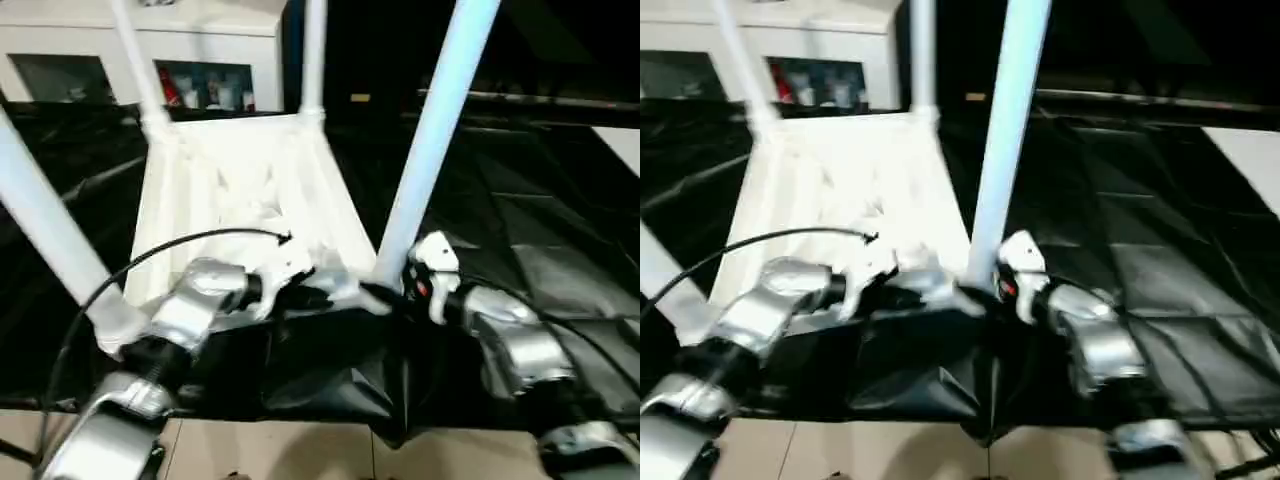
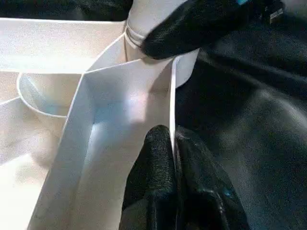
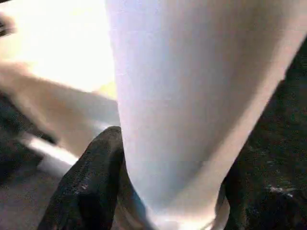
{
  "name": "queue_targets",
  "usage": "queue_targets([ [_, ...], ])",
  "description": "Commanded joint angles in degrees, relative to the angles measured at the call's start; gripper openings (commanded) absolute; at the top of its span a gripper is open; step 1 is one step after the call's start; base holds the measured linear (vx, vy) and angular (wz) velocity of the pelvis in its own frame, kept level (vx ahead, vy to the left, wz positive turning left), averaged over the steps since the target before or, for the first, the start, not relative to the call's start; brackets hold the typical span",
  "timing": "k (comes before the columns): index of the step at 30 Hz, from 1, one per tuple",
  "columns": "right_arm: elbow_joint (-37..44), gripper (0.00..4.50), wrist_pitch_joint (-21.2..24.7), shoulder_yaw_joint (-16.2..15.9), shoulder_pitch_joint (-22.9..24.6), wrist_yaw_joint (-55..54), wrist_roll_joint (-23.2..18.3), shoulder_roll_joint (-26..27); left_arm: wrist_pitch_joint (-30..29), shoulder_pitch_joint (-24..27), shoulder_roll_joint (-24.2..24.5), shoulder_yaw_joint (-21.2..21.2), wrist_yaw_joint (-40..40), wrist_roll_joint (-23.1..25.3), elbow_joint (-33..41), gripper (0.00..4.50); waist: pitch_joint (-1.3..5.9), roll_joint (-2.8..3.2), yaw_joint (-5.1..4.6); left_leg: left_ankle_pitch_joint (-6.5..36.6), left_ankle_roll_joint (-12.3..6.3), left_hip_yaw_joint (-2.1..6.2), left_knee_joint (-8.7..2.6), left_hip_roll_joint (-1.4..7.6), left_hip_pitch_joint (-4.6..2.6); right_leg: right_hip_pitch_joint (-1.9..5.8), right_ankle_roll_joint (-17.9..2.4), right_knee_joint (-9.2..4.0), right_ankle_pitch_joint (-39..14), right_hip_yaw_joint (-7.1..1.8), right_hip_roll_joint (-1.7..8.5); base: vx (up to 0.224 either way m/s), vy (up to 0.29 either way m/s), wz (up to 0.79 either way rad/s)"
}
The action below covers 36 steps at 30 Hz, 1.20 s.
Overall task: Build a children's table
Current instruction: Rotate leg to tighten
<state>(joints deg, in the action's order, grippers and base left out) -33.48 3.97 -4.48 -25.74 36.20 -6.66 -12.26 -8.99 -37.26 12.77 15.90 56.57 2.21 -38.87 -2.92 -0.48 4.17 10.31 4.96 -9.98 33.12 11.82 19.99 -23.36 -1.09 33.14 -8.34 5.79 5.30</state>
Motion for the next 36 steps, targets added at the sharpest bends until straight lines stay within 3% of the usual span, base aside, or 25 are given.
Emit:
queue_targets([
  [1,-2.3,2.56,3.1,-0.3,-0.4,-4.9,-0.1,2.8,-0.2,-1.4,-2.9,-1.0,-3.2,-1.2,-1.6,0.00,3.41,-0.70,-0.02,15.7,-1.50,0.09,-3.85,0.74,-0.30,2.59,-6.2,-5.13,-28.8,-2.26,3.04,0.000,0.000,0.00],
  [5,-8.1,2.56,5.6,2.4,-4.2,-19.6,0.7,10.0,-2.7,-6.1,-8.0,-2.7,-14.5,-0.1,-8.8,0.00,3.36,-0.27,-0.72,17.5,-0.91,0.32,-3.67,0.38,-0.46,2.41,-4.4,-5.89,-33.1,-1.76,3.07,0.000,0.000,0.00],
  [7,-12.4,2.56,4.8,3.7,-7.0,-26.4,1.5,12.9,-3.3,-9.1,-10.5,-3.9,-22.2,1.0,-13.1,0.00,3.38,-0.19,-0.91,17.9,-1.19,0.31,-3.64,0.34,-0.49,2.22,-4.3,-6.15,-32.7,-1.73,2.99,0.000,0.000,0.00],
  [8,-13.3,2.56,4.6,3.9,-7.7,-27.9,1.8,13.5,-3.1,-9.7,-11.0,-4.2,-23.7,1.2,-14.1,0.00,3.24,0.43,-1.30,19.6,-0.63,0.41,-3.57,0.28,-0.76,1.88,-4.2,-6.28,-33.2,-1.54,2.73,0.000,0.000,0.00],
  [9,-15.9,2.56,3.6,4.4,-9.7,-32.2,2.8,15.3,-2.3,-11.6,-12.2,-4.8,-27.7,1.8,-16.9,0.00,3.19,0.68,-1.61,21.8,-0.27,0.48,-3.29,0.13,-1.16,1.53,-3.8,-6.60,-34.3,-1.17,2.61,0.000,0.000,0.00],
  [12,-17.5,2.56,2.7,4.7,-11.3,-33.6,3.1,16.5,-1.6,-12.6,-12.4,-4.5,-28.0,2.2,-18.0,0.00,3.33,0.44,-1.56,22.8,-1.31,0.68,-3.52,0.11,-0.89,2.12,-3.0,-6.96,-33.8,-0.78,2.74,0.000,0.000,0.00],
  [13,-17.5,2.56,2.7,4.7,-11.3,-33.6,3.1,16.5,-1.6,-12.6,-12.4,-4.5,-28.0,2.2,-18.0,0.00,3.54,0.54,-1.45,21.6,-1.90,0.78,-3.90,0.42,-0.53,2.54,-3.6,-6.61,-30.9,-0.95,2.87,0.000,0.000,0.00],
  [18,-15.5,2.56,0.9,4.3,-11.4,-30.6,3.7,15.7,3.1,-11.7,-11.4,-3.2,-24.0,3.0,-17.2,0.00,3.58,0.16,-1.18,20.5,-2.35,0.59,-4.06,0.58,-0.31,2.67,-5.9,-5.94,-27.4,-1.46,3.13,0.000,0.000,0.00],
  [20,-15.8,3.12,-1.2,4.8,-11.4,-29.7,3.8,14.9,5.7,-11.4,-11.3,-3.2,-21.9,2.6,-17.5,0.00,3.72,-0.19,-1.03,18.9,-2.64,0.47,-4.04,0.58,-0.02,2.86,-6.2,-5.71,-26.5,-1.64,3.24,0.000,0.000,0.00],
  [23,-12.5,3.44,-2.6,5.6,-10.0,-28.0,2.9,13.0,8.5,-10.5,-10.8,-2.9,-19.1,2.2,-17.0,0.00,3.72,-0.35,-0.88,16.8,-3.39,0.39,-4.10,0.56,0.50,3.32,-6.2,-5.41,-25.3,-1.75,3.28,0.000,0.000,0.00],
  [25,-9.9,3.50,-2.3,5.6,-8.8,-27.6,2.9,11.8,9.4,-10.2,-10.6,-2.8,-18.5,2.2,-16.8,0.00,3.79,-0.38,-0.85,15.7,-3.55,0.35,-4.14,0.67,0.47,3.24,-6.4,-5.25,-24.4,-1.83,3.27,0.000,0.000,0.00],
  [26,-7.9,3.56,-2.0,5.6,-7.9,-27.6,3.0,10.8,10.3,-10.1,-10.6,-2.8,-18.2,2.3,-16.9,0.00,3.88,-0.48,-0.56,14.0,-4.02,0.05,-3.89,0.67,0.01,3.01,-7.5,-5.17,-22.5,-2.10,3.30,0.000,0.000,0.00],
  [27,-5.3,3.77,-1.1,5.5,-6.6,-27.7,3.4,9.8,10.8,-9.9,-10.5,-2.9,-17.5,2.1,-16.6,0.00,3.93,-0.56,-0.49,12.8,-4.30,-0.03,-3.86,0.74,0.14,3.07,-8.3,-4.76,-20.7,-2.24,3.25,0.000,0.000,0.00],
  [29,-0.7,3.77,0.7,5.3,-4.4,-27.2,3.5,8.4,11.7,-9.8,-10.4,-3.0,-16.6,1.8,-16.4,0.00,3.87,-0.63,-0.22,11.8,-4.54,-0.11,-3.79,0.63,0.32,3.22,-8.3,-4.60,-19.9,-2.30,3.11,0.000,0.000,0.00],
  [31,9.3,3.77,5.2,4.0,0.8,-22.7,2.4,6.0,13.9,-9.8,-10.2,-3.2,-15.8,1.6,-16.5,0.00,3.83,-0.66,0.17,11.5,-4.83,-0.13,-3.73,0.61,0.38,3.24,-7.4,-4.56,-20.7,-2.45,3.04,0.000,0.000,0.00],
  [32,11.0,3.77,5.8,3.6,1.7,-21.8,2.2,5.6,14.3,-9.9,-10.2,-3.3,-15.8,1.6,-16.6,0.00,3.97,-0.74,0.78,10.3,-5.20,-0.10,-3.66,0.70,0.32,3.48,-6.7,-4.37,-19.1,-2.57,2.95,0.000,0.000,0.00],
  [33,14.9,3.77,7.4,2.8,4.1,-19.4,1.8,4.8,14.9,-10.0,-10.1,-3.8,-16.1,1.1,-16.6,0.00,4.02,-1.06,0.94,9.3,-5.65,-0.06,-3.74,0.77,0.62,3.61,-7.1,-3.98,-17.1,-2.60,2.95,0.000,0.000,0.00],
  [35,17.8,3.77,9.0,2.2,5.7,-18.0,1.3,4.4,14.8,-10.1,-10.2,-4.6,-16.2,0.5,-16.7,0.00,4.11,-1.10,1.20,8.5,-5.76,-0.02,-3.67,0.83,0.77,3.64,-7.1,-3.78,-16.0,-2.62,2.97,0.000,0.000,0.00],
  [36,19.0,3.83,9.6,2.0,6.4,-17.4,1.0,4.2,14.4,-10.2,-10.3,-5.1,-15.9,0.0,-16.7,0.28,4.07,-1.20,0.99,8.4,-5.57,0.01,-3.68,0.69,1.07,3.68,-7.4,-3.72,-16.8,-2.51,3.06,0.000,0.000,0.00],
])
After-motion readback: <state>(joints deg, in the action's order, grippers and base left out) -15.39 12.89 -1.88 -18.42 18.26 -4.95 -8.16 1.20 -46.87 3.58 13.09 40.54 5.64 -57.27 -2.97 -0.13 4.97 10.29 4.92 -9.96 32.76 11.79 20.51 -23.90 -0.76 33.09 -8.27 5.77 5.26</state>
